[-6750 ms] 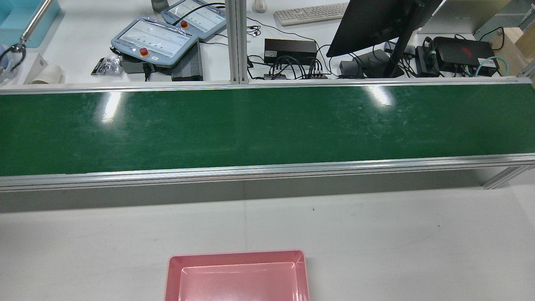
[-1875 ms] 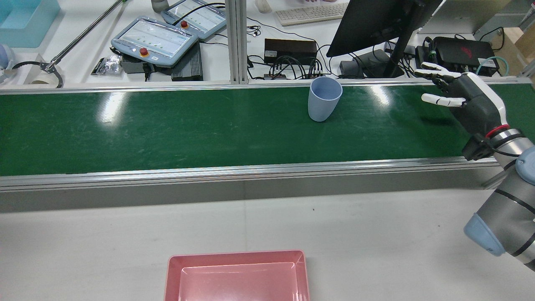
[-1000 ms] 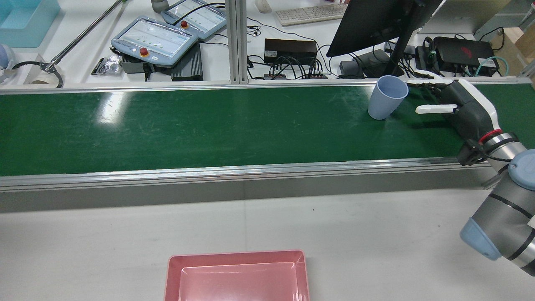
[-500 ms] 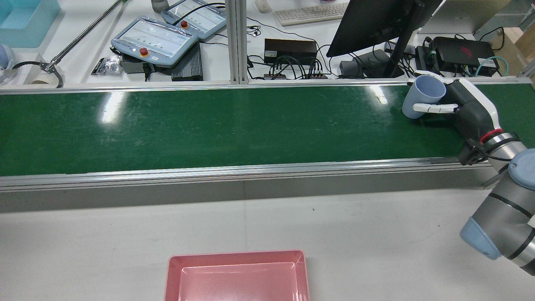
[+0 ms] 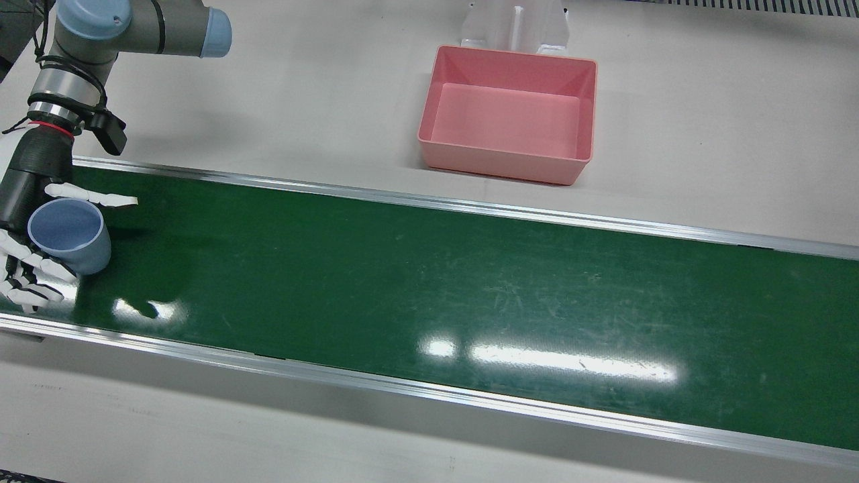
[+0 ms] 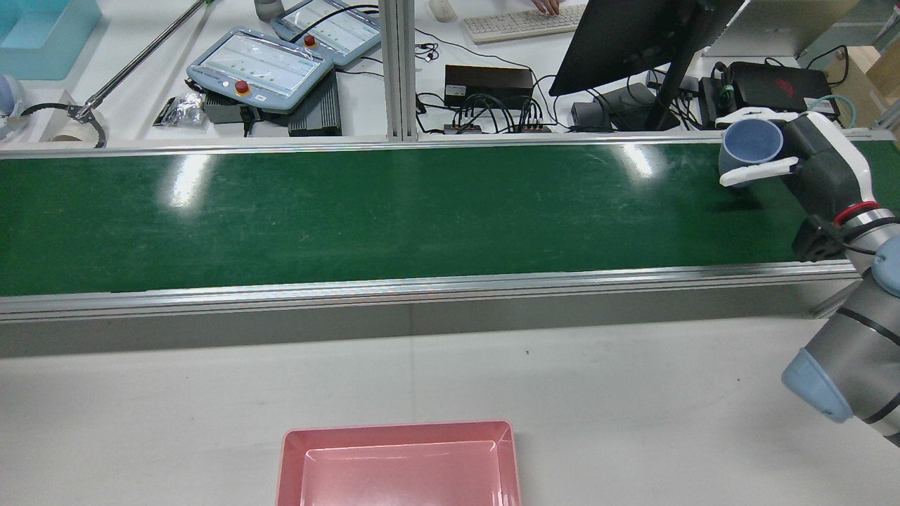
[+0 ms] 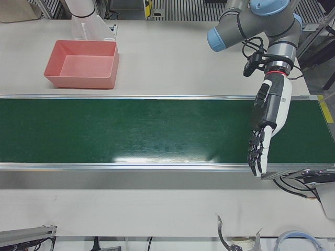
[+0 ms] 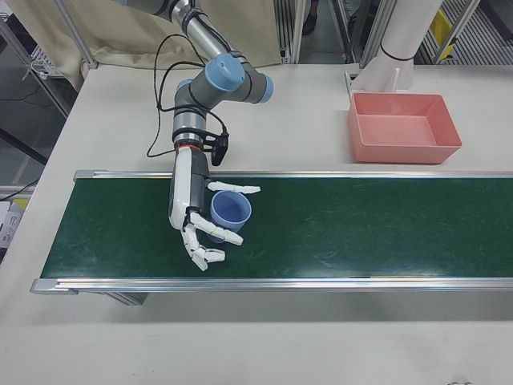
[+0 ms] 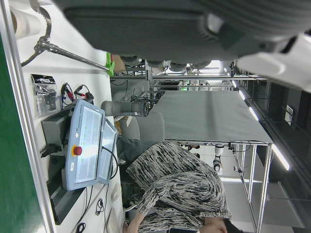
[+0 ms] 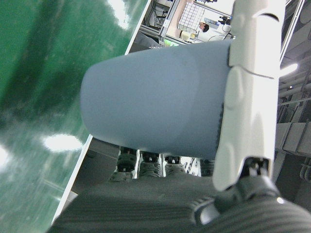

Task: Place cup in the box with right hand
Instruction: 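Close the right hand around the light blue cup on the belt, then lift the cup off the belt and carry it over the pink tray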

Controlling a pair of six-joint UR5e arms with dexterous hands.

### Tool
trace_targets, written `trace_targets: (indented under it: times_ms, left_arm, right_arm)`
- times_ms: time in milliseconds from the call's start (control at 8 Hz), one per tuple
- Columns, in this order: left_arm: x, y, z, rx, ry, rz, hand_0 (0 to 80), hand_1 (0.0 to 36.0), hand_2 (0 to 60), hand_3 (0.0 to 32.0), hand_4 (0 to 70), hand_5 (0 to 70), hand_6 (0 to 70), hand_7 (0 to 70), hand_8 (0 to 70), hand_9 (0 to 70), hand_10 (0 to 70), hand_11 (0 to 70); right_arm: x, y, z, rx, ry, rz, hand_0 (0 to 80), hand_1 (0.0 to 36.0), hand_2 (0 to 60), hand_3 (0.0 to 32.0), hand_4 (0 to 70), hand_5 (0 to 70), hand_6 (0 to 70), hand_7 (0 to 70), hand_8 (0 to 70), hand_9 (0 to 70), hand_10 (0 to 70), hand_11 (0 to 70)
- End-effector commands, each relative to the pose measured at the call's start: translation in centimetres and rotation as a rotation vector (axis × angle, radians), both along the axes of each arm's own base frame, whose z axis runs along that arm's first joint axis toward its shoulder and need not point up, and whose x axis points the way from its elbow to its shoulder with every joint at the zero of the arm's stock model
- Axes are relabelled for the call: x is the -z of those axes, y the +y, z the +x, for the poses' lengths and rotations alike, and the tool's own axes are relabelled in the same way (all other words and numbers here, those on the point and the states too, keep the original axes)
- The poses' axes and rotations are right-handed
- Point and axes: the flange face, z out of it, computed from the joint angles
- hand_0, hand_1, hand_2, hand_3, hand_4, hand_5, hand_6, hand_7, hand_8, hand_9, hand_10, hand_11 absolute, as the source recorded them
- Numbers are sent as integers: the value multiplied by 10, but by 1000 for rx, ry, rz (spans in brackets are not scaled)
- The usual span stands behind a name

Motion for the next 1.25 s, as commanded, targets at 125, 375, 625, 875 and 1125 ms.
trace_targets:
  times_ms: [125,375,625,875,1125]
  left_arm:
    - [0,0,0,0,1,-1,0,0,0,0,0,0,0,0,0,0,0,0]
    - [0,0,1,-1,0,0,0,0,0,0,0,0,0,0,0,0,0,0]
    - [0,0,0,0,1,-1,0,0,0,0,0,0,0,0,0,0,0,0]
    - [0,0,0,0,0,0,0,0,0,0,0,0,0,0,0,0,0,0]
    - [1,0,0,0,0,1,0,0,0,0,0,0,0,0,0,0,0,0]
  right_arm:
    - [15,9,16,-22,-9,16,560,183,174,0,410,132,322,700,570,700,348,501]
    - [78,35,2,33,-55,133,582,159,65,0,362,134,302,700,550,700,339,492]
    - [155,79,-14,96,-5,273,586,149,32,0,389,132,296,700,549,700,335,486]
    - [231,130,-73,214,16,398,560,179,163,0,404,128,297,700,551,700,335,485]
    - [241,201,-166,329,-5,370,591,131,0,0,515,127,300,700,557,700,337,486]
